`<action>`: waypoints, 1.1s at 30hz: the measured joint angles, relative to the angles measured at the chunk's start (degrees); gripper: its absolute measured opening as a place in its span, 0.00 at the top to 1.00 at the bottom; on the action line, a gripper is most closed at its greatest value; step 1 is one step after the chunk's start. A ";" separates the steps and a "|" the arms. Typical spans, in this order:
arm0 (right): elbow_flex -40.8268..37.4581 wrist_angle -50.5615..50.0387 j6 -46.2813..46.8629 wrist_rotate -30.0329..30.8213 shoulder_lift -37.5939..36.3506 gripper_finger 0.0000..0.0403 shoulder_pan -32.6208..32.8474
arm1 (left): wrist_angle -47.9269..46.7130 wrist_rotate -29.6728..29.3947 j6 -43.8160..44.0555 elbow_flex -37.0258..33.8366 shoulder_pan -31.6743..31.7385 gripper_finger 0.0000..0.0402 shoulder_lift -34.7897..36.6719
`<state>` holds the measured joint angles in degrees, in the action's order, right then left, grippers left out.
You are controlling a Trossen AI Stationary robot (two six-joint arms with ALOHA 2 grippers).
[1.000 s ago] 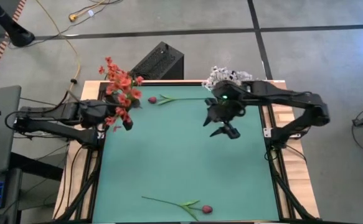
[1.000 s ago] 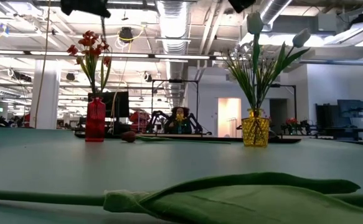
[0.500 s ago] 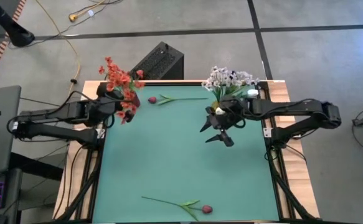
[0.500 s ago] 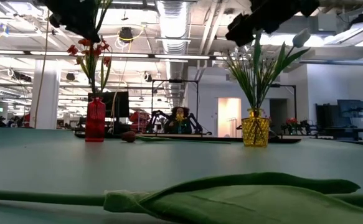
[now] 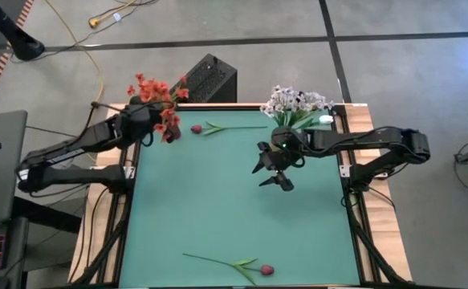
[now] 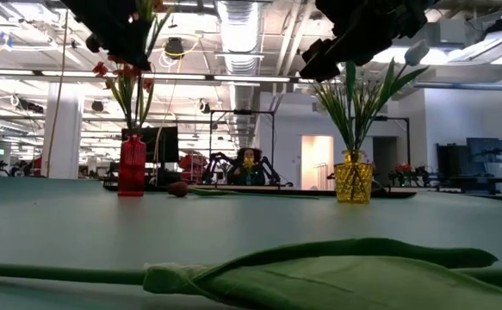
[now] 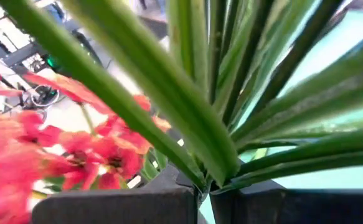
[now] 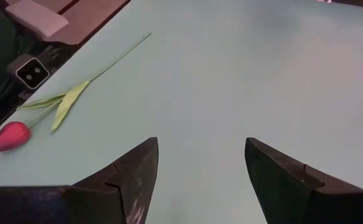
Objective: Sort flowers into vase by color
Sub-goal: Put the orange flowers into the red flower vase
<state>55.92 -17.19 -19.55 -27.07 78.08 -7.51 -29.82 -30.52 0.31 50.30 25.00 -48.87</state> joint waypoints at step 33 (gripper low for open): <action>0.04 -0.40 -0.57 -0.09 -0.13 0.34 0.02 | 9.75 3.35 -2.72 -7.97 6.98 1.00 -0.53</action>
<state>55.96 -17.59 -20.13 -27.16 77.95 -7.49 -20.07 -27.17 -2.42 42.33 31.99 -49.40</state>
